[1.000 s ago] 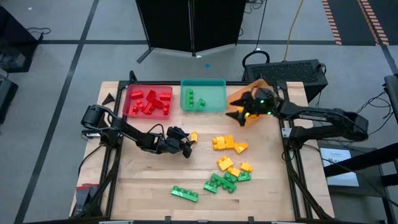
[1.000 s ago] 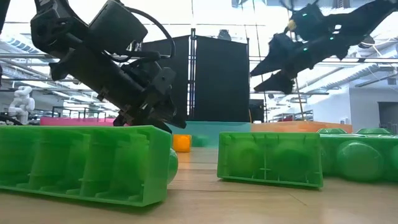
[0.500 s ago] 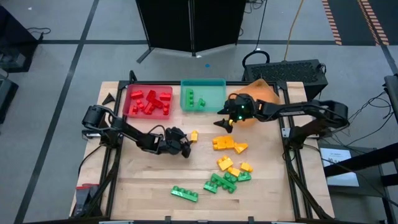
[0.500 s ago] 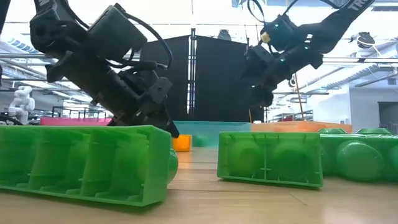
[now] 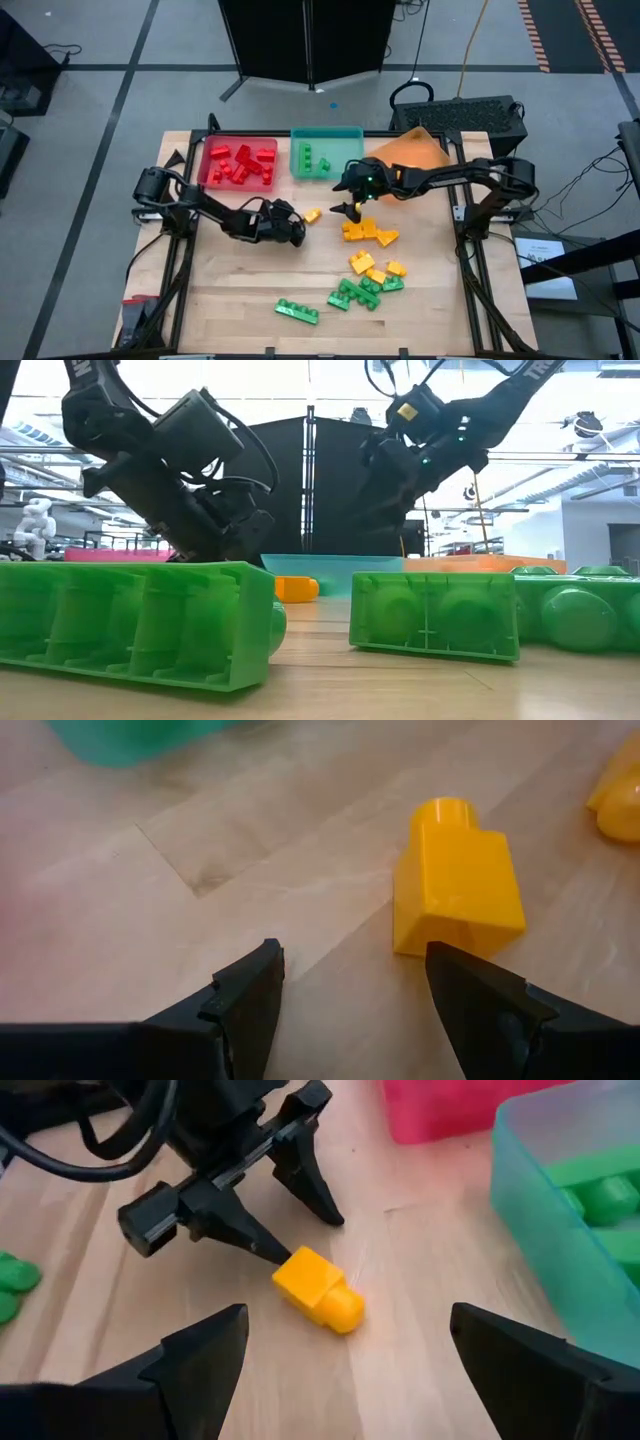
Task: Sort blocks
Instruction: Put the yellow game piece into the orange bin
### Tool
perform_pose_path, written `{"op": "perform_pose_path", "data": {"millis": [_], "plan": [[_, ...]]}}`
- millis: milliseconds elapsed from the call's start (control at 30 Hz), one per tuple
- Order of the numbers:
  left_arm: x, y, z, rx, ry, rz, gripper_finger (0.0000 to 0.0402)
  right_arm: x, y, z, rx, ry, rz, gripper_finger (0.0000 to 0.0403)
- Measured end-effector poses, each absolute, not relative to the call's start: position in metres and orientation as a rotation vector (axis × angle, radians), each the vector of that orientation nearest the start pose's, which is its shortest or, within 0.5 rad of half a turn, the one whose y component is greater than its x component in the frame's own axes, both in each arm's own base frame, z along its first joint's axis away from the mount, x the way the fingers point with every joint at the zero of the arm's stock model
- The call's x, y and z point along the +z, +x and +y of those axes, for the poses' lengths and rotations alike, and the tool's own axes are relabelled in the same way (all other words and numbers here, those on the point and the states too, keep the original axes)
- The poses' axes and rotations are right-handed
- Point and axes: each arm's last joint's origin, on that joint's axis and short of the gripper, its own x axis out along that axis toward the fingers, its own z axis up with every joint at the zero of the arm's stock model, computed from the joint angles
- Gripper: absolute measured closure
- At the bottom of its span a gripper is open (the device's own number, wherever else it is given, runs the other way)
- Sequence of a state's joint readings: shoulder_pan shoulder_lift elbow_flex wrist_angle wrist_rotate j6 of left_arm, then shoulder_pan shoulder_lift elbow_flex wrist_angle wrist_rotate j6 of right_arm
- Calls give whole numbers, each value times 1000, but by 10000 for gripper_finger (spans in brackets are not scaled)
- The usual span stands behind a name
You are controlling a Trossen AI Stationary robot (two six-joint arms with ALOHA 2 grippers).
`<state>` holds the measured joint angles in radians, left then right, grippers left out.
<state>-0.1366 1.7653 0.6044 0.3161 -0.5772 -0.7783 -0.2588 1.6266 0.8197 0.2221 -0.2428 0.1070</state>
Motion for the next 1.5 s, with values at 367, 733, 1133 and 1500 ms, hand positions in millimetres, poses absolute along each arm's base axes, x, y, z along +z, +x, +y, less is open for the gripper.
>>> {"op": "perform_pose_path", "data": {"millis": [367,733,1133,1500], "plan": [[94,286,-18,700,-442,566,155,151,356,-80,52,178,632,60],[94,286,-18,692,-444,571,155,133,385,-67,146,78,658,60],[96,289,-20,618,-435,572,155,121,385,-68,142,2,689,60],[100,293,-21,553,-394,552,155,120,385,-69,141,-43,695,64]]}}
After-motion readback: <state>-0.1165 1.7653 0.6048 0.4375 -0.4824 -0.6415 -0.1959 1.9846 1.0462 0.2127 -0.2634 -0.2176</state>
